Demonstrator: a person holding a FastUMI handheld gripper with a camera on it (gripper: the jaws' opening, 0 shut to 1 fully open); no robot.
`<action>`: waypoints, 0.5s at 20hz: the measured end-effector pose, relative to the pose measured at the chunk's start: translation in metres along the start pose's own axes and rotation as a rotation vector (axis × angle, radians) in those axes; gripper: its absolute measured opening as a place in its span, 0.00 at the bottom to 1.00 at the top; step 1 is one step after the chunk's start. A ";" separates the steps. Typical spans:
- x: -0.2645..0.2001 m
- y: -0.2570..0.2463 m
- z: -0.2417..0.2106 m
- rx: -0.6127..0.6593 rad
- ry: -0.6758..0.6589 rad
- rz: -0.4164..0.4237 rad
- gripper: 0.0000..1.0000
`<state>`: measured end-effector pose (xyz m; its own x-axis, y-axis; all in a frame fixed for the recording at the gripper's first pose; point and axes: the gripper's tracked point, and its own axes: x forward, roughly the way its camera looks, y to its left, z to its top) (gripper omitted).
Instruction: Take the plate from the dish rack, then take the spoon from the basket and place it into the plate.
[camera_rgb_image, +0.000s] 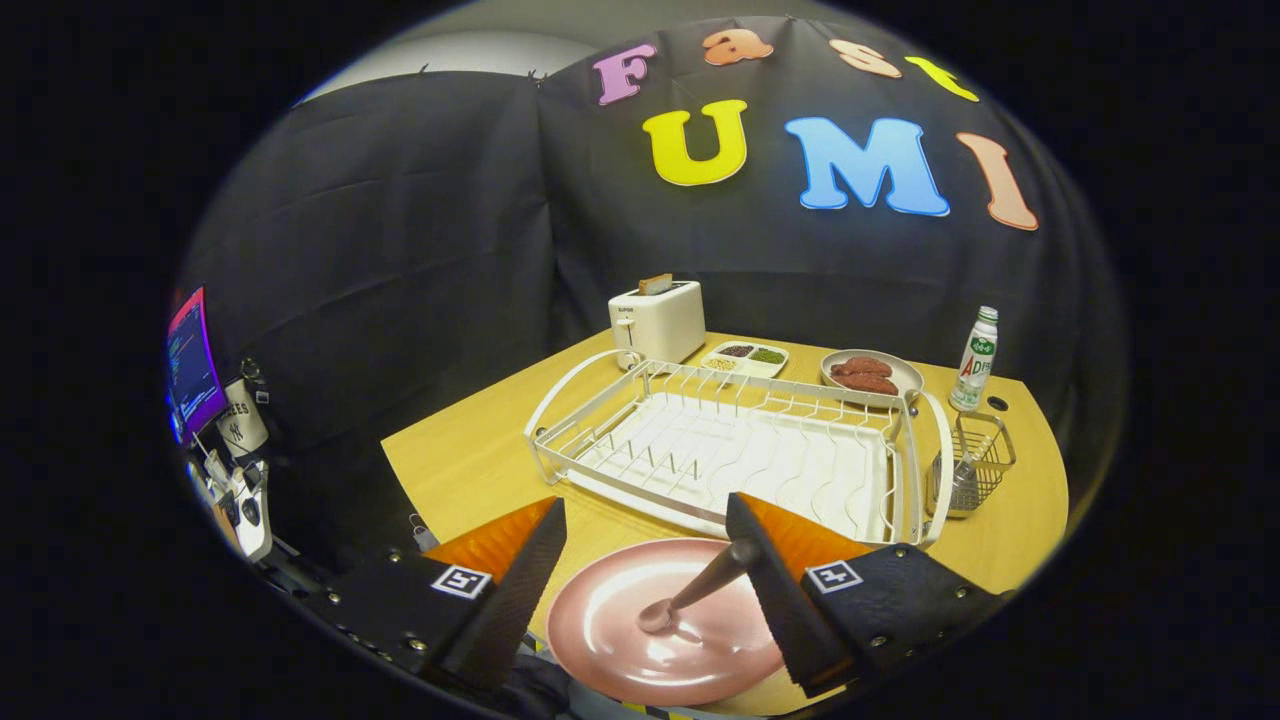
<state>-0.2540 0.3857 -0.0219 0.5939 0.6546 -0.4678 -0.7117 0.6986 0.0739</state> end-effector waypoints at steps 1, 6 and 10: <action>-0.002 -0.001 0.003 -0.004 -0.010 -0.003 0.98; -0.006 -0.007 0.026 -0.008 -0.068 -0.011 0.98; -0.014 -0.014 0.044 -0.026 -0.109 -0.027 0.99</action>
<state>-0.2354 0.3792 0.0221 0.6496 0.6638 -0.3705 -0.7032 0.7099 0.0390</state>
